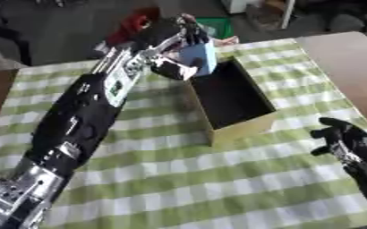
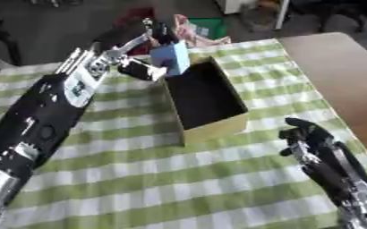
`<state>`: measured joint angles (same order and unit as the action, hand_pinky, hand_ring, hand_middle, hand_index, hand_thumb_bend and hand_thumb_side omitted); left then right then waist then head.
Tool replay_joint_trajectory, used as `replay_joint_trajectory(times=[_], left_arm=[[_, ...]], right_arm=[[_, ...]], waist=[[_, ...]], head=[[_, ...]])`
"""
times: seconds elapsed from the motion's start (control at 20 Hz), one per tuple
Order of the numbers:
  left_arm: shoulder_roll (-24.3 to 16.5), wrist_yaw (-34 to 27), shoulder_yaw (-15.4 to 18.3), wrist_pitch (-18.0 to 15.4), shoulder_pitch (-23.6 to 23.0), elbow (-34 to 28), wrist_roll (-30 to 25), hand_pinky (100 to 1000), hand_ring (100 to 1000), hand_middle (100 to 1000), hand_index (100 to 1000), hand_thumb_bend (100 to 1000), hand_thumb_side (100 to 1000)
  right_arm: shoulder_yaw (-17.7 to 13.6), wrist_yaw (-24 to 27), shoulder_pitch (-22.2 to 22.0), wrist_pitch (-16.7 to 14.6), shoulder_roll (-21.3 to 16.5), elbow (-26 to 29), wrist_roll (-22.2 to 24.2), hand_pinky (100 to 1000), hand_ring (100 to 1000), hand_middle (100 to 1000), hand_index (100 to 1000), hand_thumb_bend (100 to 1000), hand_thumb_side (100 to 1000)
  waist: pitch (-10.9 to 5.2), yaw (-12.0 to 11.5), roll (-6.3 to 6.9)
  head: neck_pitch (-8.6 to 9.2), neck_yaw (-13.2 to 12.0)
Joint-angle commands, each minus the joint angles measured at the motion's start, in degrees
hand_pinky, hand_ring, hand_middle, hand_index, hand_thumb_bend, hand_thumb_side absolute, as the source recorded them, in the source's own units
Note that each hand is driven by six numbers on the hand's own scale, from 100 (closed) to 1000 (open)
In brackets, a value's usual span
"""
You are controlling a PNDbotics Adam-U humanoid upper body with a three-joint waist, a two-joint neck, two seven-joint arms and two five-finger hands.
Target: Pick up objects on the table and place them in the box.
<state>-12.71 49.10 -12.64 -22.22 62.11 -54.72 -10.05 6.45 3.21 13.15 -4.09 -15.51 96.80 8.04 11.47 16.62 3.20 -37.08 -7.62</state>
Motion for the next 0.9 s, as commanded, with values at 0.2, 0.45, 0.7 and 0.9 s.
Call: replay_joint_trajectory(times=[0.2,0.45,0.7,0.9], left_arm=[[2.3,1.3,-1.0,-2.0,0.4,0.5,-0.7,732,662,549,761,100,171],[3.2,2.6,-1.7,-3.4,-0.4,1.4,-1.8,740,696,606,778,113,179],[3.1,2.1,-2.0,-5.0,-0.7,1.2,-5.0,758,756,736,822,164,182],[2.1,-0.2,-1.9,-4.9,-0.5,-0.7,-6.5,778,810,815,859,331,392]], right_arm=[[0.3,0.4,1.0,-0.1,-0.1,0.9,0.4,593,811,613,852,100,554],[0.3,0.4,1.1,0.0,-0.1,0.9,0.4,593,811,613,852,100,555],[0.2,0.3,1.1,0.0,-0.1,0.9,0.4,593,811,613,852,100,556],[0.2,0.3,1.0,0.0,-0.1,0.8,0.4,593,811,612,852,100,555]], waist=[[-0.42,0.6,-0.48],[-0.24,0.7,-0.28],[-0.27,0.4,-0.14],[-0.43,0.1,-0.14]], head=[[0.90,-0.4],[1.05,-0.2],[1.08,0.0],[1.01,0.1]])
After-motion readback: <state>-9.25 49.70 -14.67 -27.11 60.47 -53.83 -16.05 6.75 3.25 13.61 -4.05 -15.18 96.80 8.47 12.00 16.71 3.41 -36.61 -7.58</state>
